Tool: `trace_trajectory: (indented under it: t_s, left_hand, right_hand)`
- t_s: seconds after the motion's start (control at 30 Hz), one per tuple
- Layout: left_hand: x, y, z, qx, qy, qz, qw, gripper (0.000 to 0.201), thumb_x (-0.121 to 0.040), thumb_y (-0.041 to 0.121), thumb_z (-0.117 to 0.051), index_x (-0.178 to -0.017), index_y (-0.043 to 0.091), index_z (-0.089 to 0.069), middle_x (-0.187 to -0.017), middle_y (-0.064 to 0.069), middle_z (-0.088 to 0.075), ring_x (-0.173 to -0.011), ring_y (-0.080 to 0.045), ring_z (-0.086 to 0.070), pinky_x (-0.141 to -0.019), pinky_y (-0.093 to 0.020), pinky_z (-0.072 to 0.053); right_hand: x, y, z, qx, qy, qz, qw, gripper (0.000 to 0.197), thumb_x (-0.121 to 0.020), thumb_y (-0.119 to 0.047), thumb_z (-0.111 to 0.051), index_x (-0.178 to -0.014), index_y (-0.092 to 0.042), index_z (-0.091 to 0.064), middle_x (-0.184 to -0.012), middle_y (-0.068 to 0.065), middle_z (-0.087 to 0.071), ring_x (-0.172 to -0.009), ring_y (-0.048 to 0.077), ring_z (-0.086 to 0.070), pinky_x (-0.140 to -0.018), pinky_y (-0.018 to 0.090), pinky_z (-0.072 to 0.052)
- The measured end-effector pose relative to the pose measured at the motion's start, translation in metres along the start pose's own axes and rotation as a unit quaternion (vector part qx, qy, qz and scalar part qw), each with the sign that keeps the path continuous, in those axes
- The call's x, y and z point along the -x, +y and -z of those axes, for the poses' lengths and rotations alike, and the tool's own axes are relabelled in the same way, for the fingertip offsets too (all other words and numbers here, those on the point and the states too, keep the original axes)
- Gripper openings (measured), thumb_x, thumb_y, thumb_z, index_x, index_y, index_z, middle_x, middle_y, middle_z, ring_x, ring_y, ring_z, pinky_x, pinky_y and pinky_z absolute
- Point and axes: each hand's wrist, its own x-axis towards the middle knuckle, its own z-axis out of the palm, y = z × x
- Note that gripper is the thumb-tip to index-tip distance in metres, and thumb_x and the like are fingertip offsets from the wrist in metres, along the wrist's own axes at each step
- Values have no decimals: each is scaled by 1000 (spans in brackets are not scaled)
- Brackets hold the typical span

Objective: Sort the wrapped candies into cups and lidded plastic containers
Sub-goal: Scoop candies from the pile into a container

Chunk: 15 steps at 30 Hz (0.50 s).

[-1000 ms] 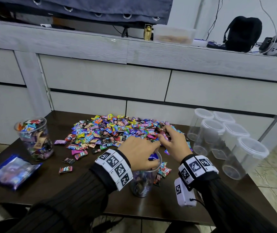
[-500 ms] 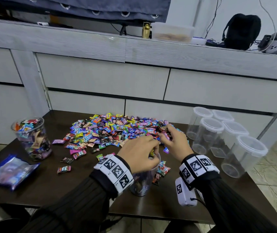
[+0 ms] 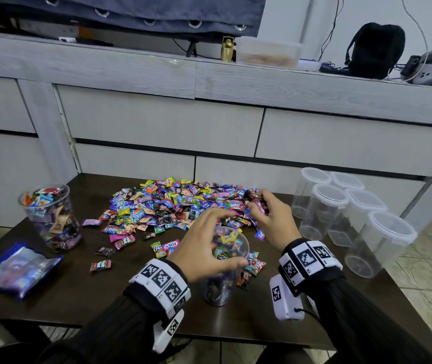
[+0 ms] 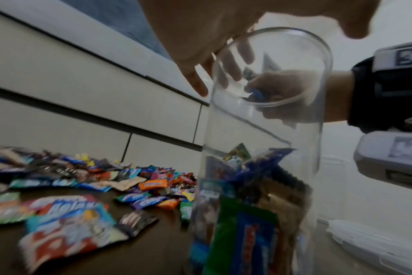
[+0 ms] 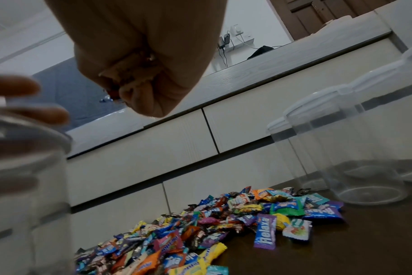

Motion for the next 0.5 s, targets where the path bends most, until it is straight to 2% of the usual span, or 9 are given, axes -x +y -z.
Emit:
trace_trajectory:
  t_s: [0.1, 0.13, 0.23, 0.33, 0.4, 0.47, 0.5]
  left_hand:
    - [4, -13, 6, 75, -48, 59, 994, 109, -48, 63, -86, -138, 49, -26, -144, 20, -37, -127, 4, -46, -104, -22, -44]
    - [3, -16, 8, 90, -64, 70, 991, 116, -45, 58, -89, -140, 49, -22, -146, 19, -38, -125, 4, -50, -103, -22, -46]
    - [2, -25, 8, 119, -90, 101, 984, 127, -44, 47, -95, -144, 44, -18, -139, 9, -51, -117, -2, -59, -98, -25, -49]
    - [3, -29, 5, 86, -96, 109, 986, 124, -51, 36, -96, -148, 26, -20, -121, 15, -62, -110, 6, -60, -92, -14, -48]
    - [3, -29, 5, 62, -87, 123, 987, 122, -50, 44, -95, -147, 20, -24, -120, 16, -63, -112, 6, -59, -98, -23, -49]
    - [3, -28, 5, 45, -85, 129, 987, 122, -48, 53, -91, -146, 17, -27, -126, 12, -62, -119, -3, -57, -103, -35, -47]
    - [3, -29, 5, 32, -85, 132, 987, 120, -48, 54, -90, -145, 18, -30, -128, 9, -61, -121, -7, -56, -104, -37, -46]
  right_hand:
    - [-1, -12, -8, -26, 7, 19, 999, 22, -93, -18, -56, -75, -20, -44, -63, 2, -50, -58, 10, -44, -56, 27, -33]
    - [-1, -16, -12, -35, 9, 26, 999, 25, -93, -18, -56, -73, -23, -42, -62, -4, -46, -57, 7, -41, -54, 21, -30]
    - [3, -26, -30, -62, 23, 38, 997, 19, -94, -18, -56, -79, -12, -46, -65, -2, -46, -58, 6, -36, -56, 20, -30]
    - [10, -30, -45, -77, 21, 49, 996, 14, -95, -18, -54, -86, -10, -48, -69, -4, -47, -63, 8, -40, -60, 19, -32]
    - [15, -31, -49, -80, 13, 67, 994, 12, -95, -15, -54, -86, -12, -47, -69, -7, -45, -64, 3, -41, -59, 13, -31]
    - [18, -30, -49, -80, 6, 77, 994, 11, -95, -14, -53, -86, -15, -47, -70, -7, -46, -65, 0, -42, -61, 10, -30]
    - [18, -29, -48, -77, -2, 77, 994, 9, -94, -15, -52, -87, -14, -48, -72, -5, -48, -67, 0, -43, -63, 10, -30]
